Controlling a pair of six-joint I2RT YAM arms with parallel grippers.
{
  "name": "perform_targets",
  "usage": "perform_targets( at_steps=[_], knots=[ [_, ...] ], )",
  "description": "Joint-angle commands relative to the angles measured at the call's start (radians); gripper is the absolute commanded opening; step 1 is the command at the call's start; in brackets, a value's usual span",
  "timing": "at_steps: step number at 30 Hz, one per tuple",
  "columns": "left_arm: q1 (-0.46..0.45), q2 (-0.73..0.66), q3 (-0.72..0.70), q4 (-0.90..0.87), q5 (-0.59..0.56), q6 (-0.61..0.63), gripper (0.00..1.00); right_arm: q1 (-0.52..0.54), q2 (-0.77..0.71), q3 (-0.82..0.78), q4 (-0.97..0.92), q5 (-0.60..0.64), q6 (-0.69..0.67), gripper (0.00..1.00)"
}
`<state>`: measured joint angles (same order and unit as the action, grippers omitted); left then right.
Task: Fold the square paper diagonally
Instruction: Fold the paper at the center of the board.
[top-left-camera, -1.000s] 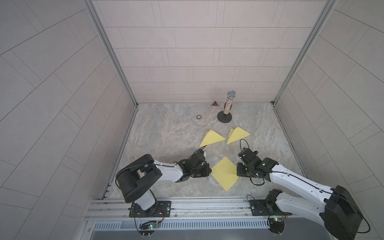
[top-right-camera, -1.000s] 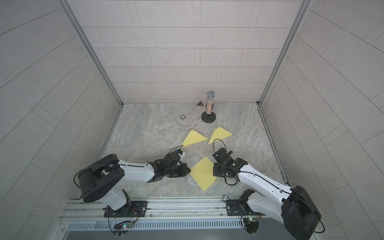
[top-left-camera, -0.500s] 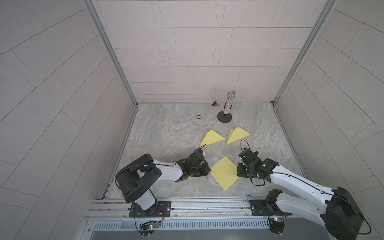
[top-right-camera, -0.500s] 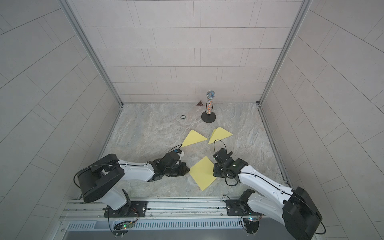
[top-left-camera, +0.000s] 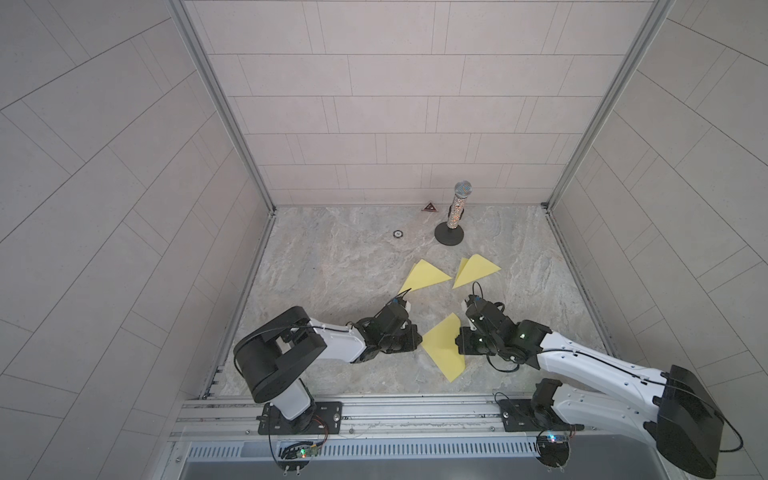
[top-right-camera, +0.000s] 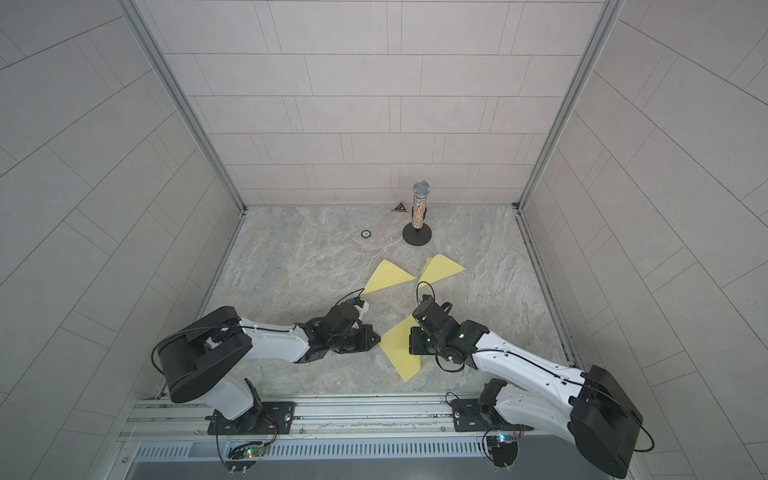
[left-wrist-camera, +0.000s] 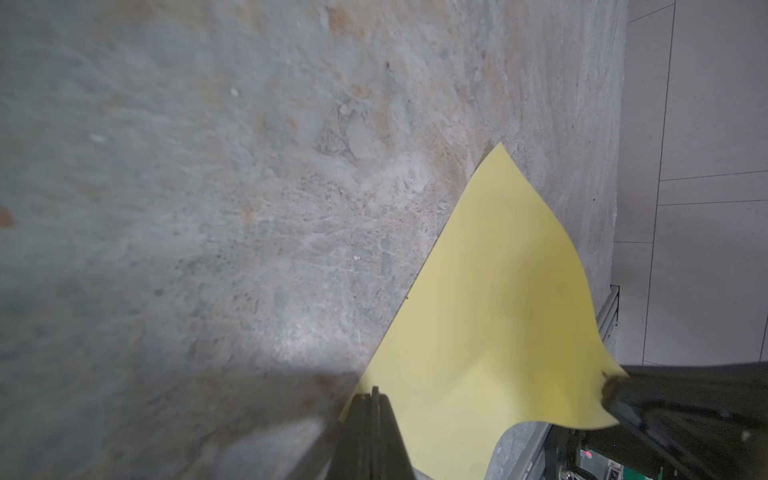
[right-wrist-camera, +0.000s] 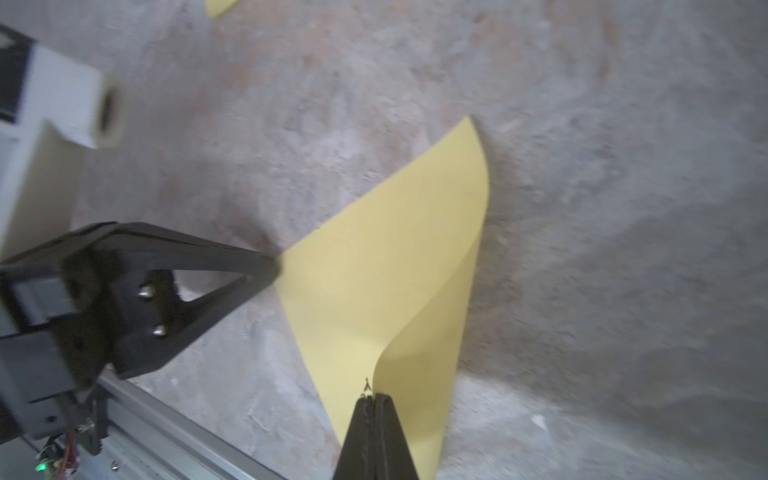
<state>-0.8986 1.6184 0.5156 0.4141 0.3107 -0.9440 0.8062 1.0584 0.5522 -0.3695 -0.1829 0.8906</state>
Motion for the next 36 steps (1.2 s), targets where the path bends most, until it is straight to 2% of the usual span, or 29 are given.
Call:
perform_targets(
  at_steps=[1,5,12,26,36],
  knots=[
    [0.004,0.034,-0.032,-0.036,-0.019,0.007,0.00,0.036,0.055,0.017,0.178,-0.022,0.065,0.00],
    [0.004,0.034,-0.044,-0.033,-0.026,0.007,0.00,0.036,0.143,-0.001,0.322,-0.027,0.107,0.00],
    [0.004,0.047,-0.046,-0.028,-0.027,0.006,0.00,0.037,0.264,-0.006,0.455,-0.044,0.108,0.00],
    [0.006,0.060,-0.052,-0.018,-0.029,0.004,0.00,0.032,0.380,-0.020,0.499,-0.027,0.044,0.00],
    [0.005,0.061,-0.052,-0.016,-0.030,0.002,0.00,0.019,0.400,-0.020,0.500,-0.032,0.020,0.00]
  ],
)
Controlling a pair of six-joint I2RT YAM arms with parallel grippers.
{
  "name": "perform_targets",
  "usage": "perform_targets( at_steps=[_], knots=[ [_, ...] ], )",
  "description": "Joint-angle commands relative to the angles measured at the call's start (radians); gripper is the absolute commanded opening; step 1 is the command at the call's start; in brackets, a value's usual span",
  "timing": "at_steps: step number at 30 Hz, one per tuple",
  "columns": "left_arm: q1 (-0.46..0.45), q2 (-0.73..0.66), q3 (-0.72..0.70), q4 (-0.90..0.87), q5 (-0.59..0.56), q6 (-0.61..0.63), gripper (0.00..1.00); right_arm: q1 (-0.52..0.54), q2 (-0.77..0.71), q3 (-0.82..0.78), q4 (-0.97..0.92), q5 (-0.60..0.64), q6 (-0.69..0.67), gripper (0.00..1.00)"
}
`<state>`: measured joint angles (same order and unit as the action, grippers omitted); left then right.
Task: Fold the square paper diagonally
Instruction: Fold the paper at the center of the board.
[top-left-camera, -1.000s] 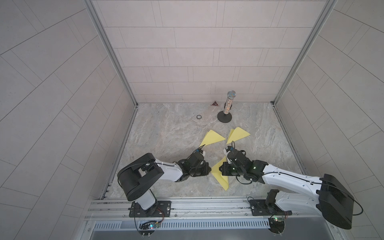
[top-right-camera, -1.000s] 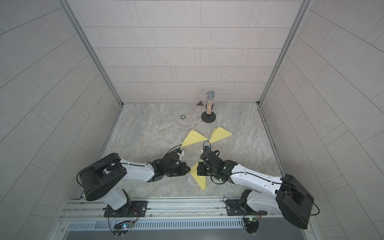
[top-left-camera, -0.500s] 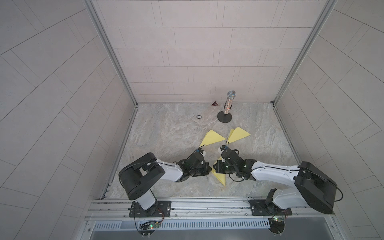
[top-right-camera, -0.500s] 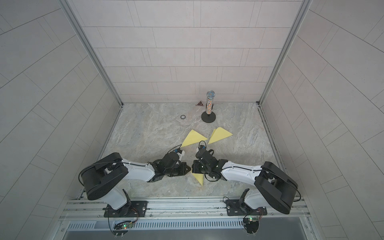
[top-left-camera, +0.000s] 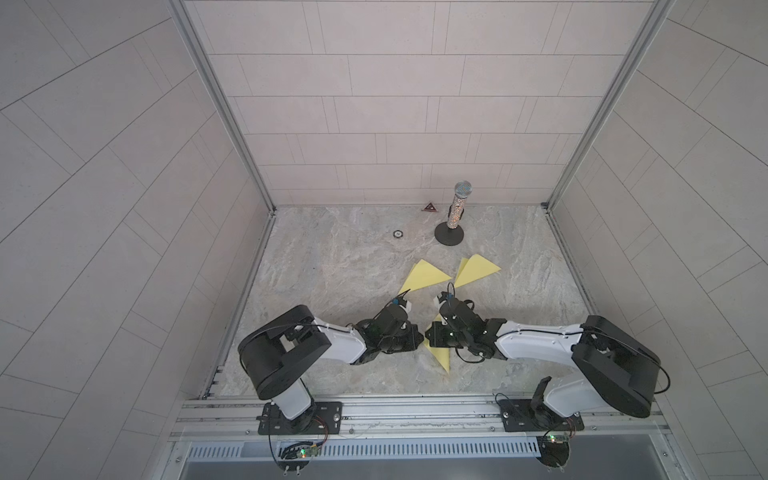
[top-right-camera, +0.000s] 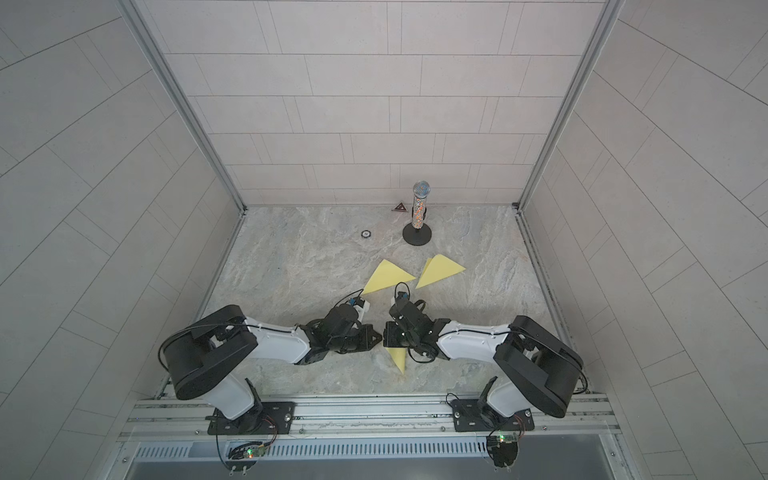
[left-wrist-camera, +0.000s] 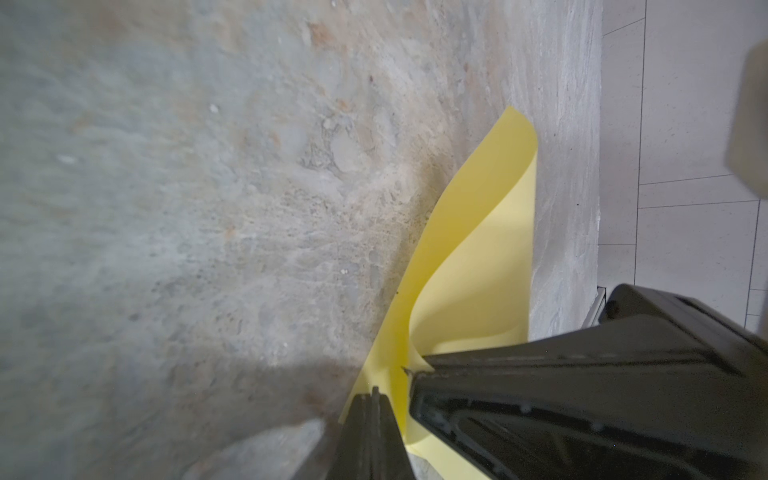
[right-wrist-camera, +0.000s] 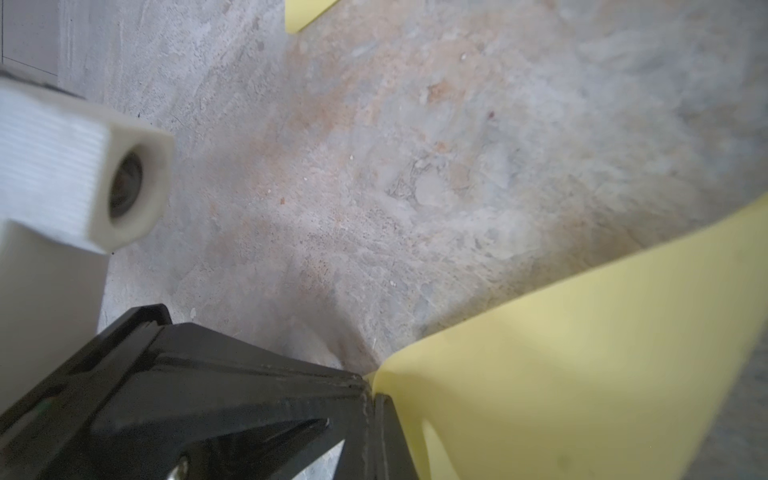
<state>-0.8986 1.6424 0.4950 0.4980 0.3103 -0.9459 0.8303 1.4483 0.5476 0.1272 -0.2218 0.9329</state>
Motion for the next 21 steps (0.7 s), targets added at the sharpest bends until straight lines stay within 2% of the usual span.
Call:
perform_targets(
  at_steps=[1,21],
  knots=[
    [0.006,0.037,-0.032,-0.099,-0.031,0.004,0.00,-0.005,0.012,-0.016,0.004,0.004,-0.024,0.00],
    [0.006,0.043,-0.031,-0.100,-0.030,0.002,0.00,-0.007,0.049,-0.022,0.028,-0.022,-0.039,0.00]
  ],
)
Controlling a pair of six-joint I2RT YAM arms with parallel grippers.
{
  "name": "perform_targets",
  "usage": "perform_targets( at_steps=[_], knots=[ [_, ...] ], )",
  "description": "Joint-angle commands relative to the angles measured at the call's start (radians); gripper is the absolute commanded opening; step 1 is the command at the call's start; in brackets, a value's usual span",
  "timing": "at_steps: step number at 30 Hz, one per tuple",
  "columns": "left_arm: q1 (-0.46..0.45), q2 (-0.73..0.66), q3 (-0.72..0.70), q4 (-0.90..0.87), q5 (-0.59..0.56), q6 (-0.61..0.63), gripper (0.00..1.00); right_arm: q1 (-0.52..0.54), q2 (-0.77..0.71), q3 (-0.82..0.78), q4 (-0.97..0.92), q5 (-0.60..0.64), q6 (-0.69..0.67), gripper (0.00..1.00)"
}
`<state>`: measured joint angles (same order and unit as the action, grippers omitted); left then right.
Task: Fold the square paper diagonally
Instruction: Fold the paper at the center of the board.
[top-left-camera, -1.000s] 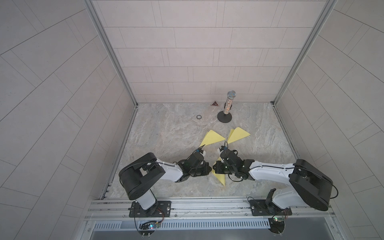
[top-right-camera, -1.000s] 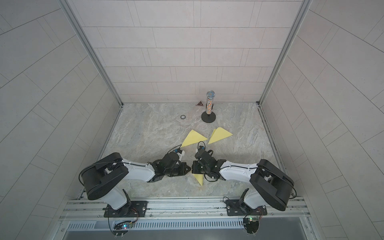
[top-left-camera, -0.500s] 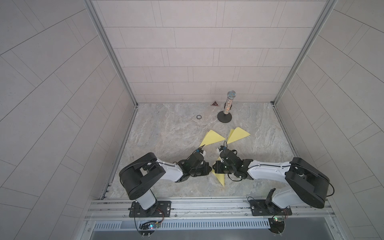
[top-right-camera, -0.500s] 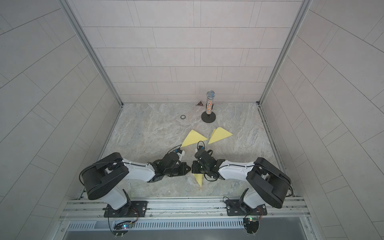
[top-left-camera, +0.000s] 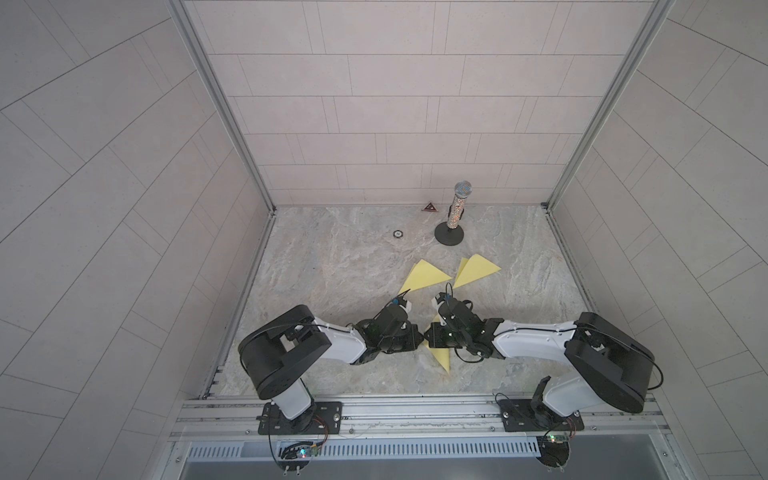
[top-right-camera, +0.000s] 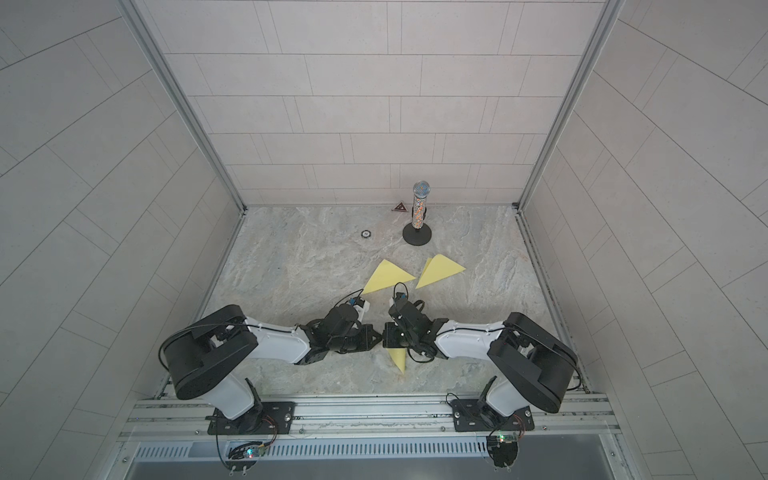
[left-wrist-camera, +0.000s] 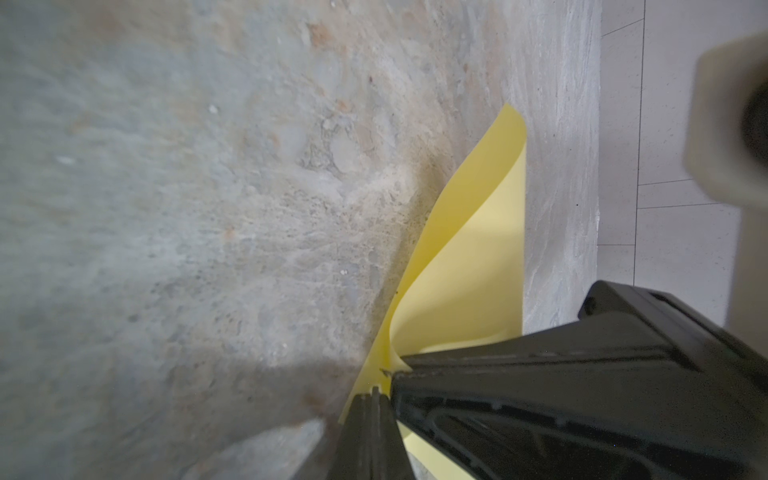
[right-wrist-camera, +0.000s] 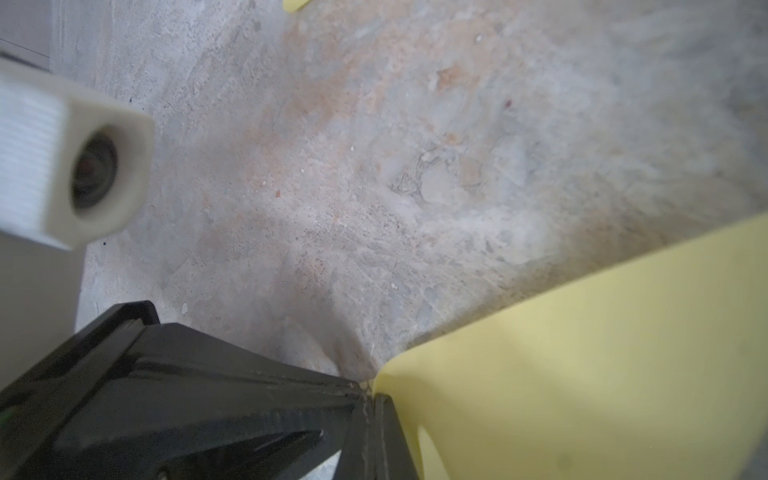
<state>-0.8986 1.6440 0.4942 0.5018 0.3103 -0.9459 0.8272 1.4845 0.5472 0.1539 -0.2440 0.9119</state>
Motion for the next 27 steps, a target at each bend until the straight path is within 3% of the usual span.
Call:
perform_targets(
  at_steps=[1,21,27],
  knots=[
    [0.006,0.042,-0.030,-0.103,-0.031,0.002,0.00,-0.004,0.015,-0.023,0.000,0.001,-0.019,0.00],
    [0.006,0.020,-0.036,-0.111,-0.035,-0.002,0.00,-0.005,0.054,-0.074,0.016,0.028,-0.015,0.00],
    [0.006,-0.040,-0.043,-0.156,-0.066,-0.002,0.00,-0.005,0.057,-0.105,0.029,0.034,-0.013,0.09]
  ],
)
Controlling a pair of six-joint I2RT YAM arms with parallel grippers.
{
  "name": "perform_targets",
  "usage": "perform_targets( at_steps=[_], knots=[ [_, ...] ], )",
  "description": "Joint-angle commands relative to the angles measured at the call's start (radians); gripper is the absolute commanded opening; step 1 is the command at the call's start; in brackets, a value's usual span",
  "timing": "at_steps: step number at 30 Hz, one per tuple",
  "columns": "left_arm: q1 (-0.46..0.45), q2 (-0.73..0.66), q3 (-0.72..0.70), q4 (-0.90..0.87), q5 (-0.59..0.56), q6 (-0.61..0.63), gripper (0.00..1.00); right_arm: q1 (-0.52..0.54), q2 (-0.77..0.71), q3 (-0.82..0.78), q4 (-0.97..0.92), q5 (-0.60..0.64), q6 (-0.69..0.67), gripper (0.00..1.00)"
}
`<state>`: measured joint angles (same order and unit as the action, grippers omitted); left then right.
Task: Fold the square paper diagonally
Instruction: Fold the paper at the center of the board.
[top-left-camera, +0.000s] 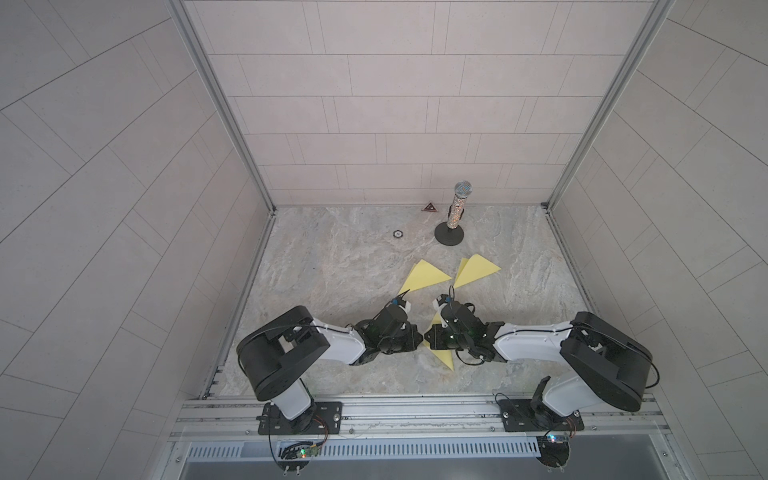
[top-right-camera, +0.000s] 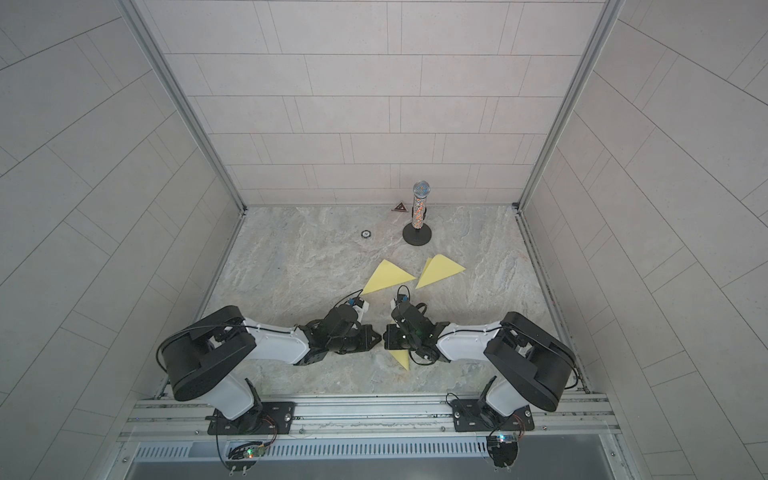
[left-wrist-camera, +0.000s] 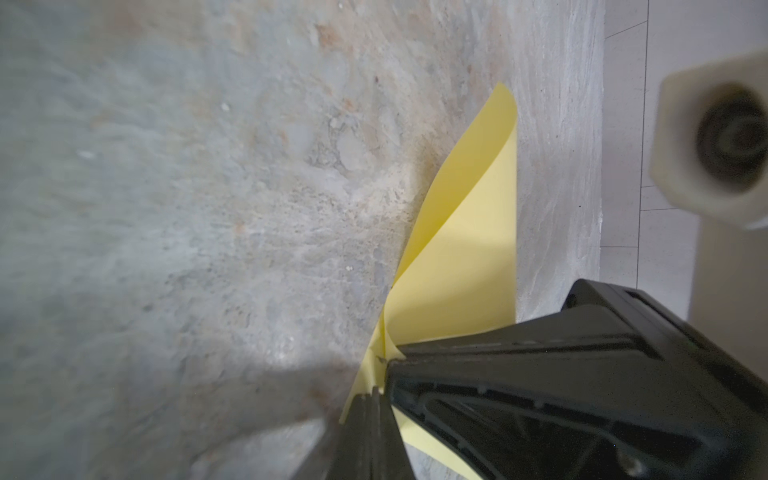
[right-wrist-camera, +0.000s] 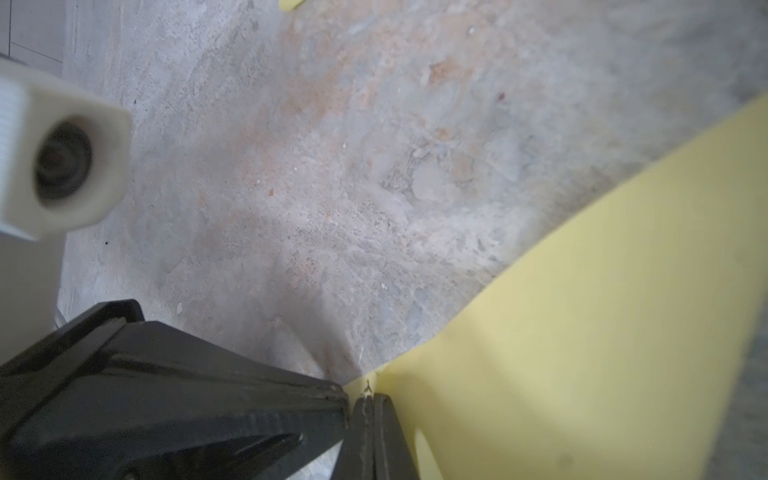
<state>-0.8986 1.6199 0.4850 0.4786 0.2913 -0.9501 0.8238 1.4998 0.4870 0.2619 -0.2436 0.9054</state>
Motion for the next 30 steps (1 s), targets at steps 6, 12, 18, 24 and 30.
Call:
perform_targets(
  at_steps=[6,12,18,24,30],
  knots=[
    [0.005,-0.093,-0.040,-0.181,-0.077,0.002,0.00,-0.002,0.045,-0.066,-0.066,0.029,-0.005,0.23],
    [0.006,-0.139,-0.048,-0.201,-0.098,-0.007,0.00,0.000,0.056,-0.075,-0.055,0.020,0.000,0.36],
    [0.006,-0.154,-0.045,-0.150,-0.059,-0.038,0.00,-0.001,0.059,-0.091,-0.040,0.032,0.018,0.10],
    [0.006,-0.158,-0.028,-0.122,-0.024,-0.039,0.00,0.000,0.064,-0.094,-0.046,0.031,0.016,0.00],
    [0.004,-0.134,0.003,-0.090,0.001,-0.045,0.00,0.000,0.069,-0.102,-0.040,0.027,0.016,0.00]
  ],
)
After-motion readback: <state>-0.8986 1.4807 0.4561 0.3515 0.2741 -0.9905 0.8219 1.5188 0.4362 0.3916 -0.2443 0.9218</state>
